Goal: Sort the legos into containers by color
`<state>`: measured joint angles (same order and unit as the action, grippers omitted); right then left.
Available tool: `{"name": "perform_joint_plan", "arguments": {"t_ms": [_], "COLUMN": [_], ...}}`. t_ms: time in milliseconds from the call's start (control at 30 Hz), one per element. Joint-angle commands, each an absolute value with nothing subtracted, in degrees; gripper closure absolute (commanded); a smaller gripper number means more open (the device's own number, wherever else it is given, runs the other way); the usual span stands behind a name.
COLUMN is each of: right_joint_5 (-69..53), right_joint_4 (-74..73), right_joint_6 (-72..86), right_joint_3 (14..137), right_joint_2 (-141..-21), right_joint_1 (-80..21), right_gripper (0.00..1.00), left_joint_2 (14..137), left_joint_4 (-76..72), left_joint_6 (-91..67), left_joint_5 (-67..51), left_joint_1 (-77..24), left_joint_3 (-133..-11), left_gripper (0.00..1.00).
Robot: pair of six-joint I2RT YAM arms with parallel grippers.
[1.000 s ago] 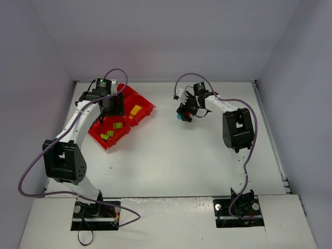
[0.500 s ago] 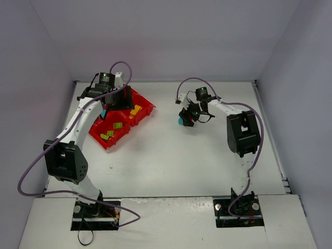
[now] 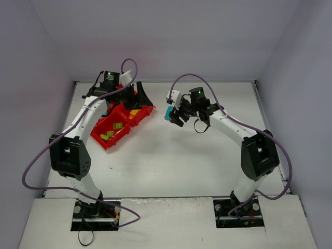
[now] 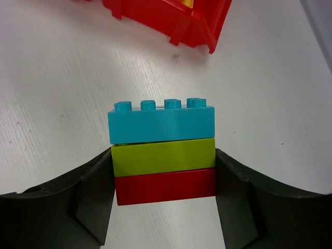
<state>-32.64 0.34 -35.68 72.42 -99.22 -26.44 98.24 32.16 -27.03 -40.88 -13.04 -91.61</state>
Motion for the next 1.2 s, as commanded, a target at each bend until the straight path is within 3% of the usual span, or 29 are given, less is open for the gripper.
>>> {"name": "perform_joint_plan", "arguments": {"t_ms": [0,733,1067,1167], "right_joint_5": [-33.9,-37.8,-37.7,-37.4], "right_joint_4": [8.2,11.6,11.6,11.6], "right_joint_6": [-32.3,-29.5,-29.6,-29.8], "right_joint_3": [71.7,69.8,69.3,69.2], "right_joint_2": [-95.1,-90.9,-90.7,-90.4], "right_joint_1": [-26.5,-28.7,-28.7,-28.8], "right_gripper": [1.0,1.0,0.99,0.99], "left_joint_2": [97.2,104.4,106.4,106.9], "left_joint_4": [24.9,23.2,17.8,17.6], "left_joint_6": [-29.7,-33.8,-38.1,-38.2], "left_joint_5": [-49.6,-47.5,-53.4,-54.8], "left_joint_1": [-14.4,-19.2,-20.7,-20.8], "left_joint_3": [-93.1,-95.9,-96.3,-96.2], "left_gripper": [0.33,0.33,0.45,0.57]}}
